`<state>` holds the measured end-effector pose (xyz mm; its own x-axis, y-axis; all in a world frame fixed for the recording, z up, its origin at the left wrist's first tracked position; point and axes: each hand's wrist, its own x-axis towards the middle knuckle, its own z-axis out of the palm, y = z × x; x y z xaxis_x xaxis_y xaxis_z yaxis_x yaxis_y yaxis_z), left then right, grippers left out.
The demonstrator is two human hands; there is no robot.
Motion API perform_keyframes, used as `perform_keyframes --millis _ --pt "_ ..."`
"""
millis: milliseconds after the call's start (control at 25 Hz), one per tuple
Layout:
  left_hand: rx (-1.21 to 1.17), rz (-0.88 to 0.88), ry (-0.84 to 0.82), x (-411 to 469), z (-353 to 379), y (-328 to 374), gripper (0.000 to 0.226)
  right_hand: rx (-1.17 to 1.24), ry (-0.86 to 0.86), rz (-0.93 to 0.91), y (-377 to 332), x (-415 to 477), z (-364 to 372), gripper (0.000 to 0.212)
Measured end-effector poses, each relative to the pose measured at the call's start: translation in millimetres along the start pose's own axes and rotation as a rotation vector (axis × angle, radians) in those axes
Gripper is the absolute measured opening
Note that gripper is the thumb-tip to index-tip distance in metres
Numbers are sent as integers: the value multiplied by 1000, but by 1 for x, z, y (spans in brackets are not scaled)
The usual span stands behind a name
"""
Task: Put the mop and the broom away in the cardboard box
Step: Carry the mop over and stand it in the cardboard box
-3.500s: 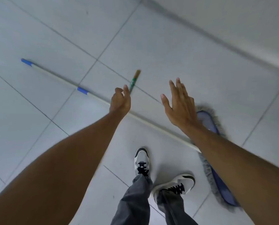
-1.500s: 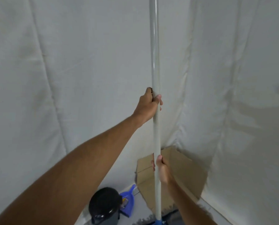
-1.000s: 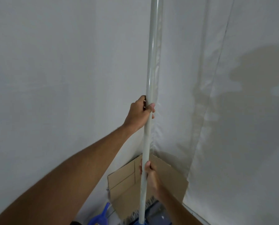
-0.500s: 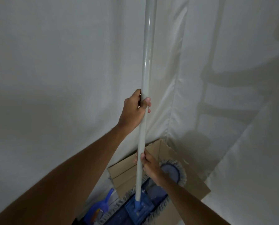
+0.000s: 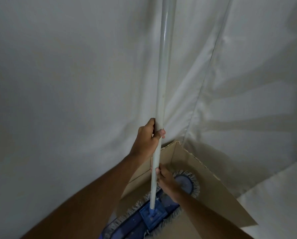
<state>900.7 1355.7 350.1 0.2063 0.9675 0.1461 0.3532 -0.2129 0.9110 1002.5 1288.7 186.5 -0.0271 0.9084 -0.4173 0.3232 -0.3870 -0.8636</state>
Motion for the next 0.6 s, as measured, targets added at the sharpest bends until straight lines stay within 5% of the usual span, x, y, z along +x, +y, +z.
perform_keyframes --millis 360,600 --pt "63 -98 -21 24 88 -163 19 -126 10 124 122 121 9 38" --pt "41 -196 6 30 103 -191 20 -90 46 184 149 139 24 39"
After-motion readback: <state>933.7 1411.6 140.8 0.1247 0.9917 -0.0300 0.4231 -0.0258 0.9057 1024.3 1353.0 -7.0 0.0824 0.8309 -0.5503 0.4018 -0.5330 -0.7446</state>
